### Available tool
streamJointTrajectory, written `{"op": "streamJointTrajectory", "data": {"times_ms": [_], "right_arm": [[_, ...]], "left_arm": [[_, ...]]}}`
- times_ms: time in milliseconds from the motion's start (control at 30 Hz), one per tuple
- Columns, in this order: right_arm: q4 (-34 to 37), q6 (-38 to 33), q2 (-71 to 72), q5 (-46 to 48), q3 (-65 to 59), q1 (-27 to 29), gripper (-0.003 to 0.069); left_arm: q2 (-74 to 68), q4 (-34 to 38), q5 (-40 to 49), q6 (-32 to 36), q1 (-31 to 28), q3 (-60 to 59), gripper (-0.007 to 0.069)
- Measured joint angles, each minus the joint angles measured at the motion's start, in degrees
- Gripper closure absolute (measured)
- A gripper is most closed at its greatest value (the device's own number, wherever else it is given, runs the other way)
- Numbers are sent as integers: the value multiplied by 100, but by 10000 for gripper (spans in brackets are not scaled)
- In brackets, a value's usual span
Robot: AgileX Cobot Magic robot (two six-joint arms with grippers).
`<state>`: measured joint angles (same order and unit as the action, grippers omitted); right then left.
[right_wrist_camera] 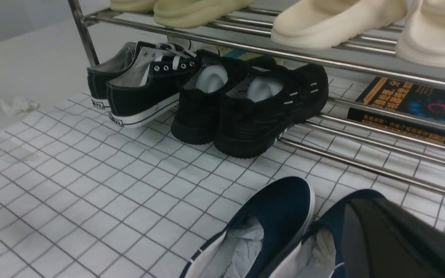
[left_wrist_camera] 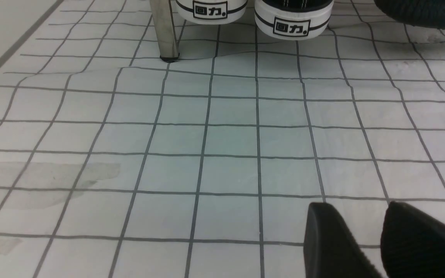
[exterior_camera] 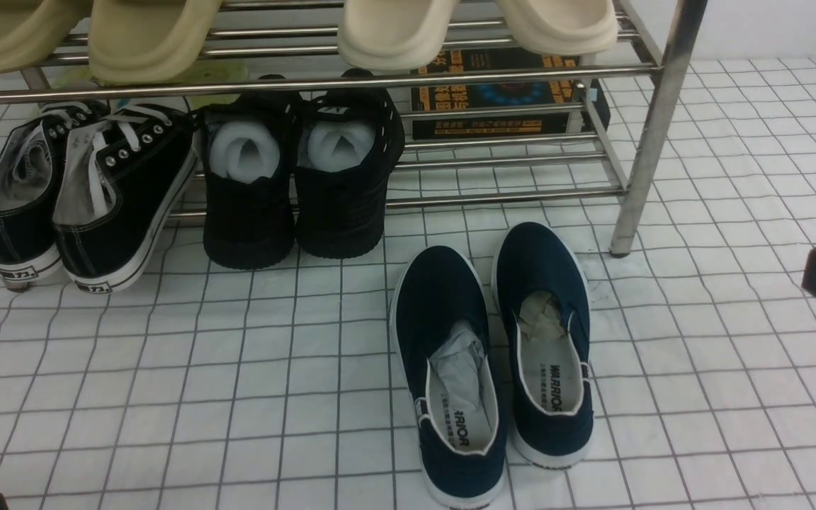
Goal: Take the shoes off the shelf with your hand from the white checkered tablecloth.
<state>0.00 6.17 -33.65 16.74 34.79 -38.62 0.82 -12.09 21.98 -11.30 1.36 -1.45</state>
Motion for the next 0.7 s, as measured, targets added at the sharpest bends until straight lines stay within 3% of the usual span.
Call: {"op": "streamJointTrajectory", "data": {"times_ms": [700], "right_arm": [[34,-75,62,-33,-372,0,656]], "left_arm": [[0,-78,5,0,0,0,385]]}}
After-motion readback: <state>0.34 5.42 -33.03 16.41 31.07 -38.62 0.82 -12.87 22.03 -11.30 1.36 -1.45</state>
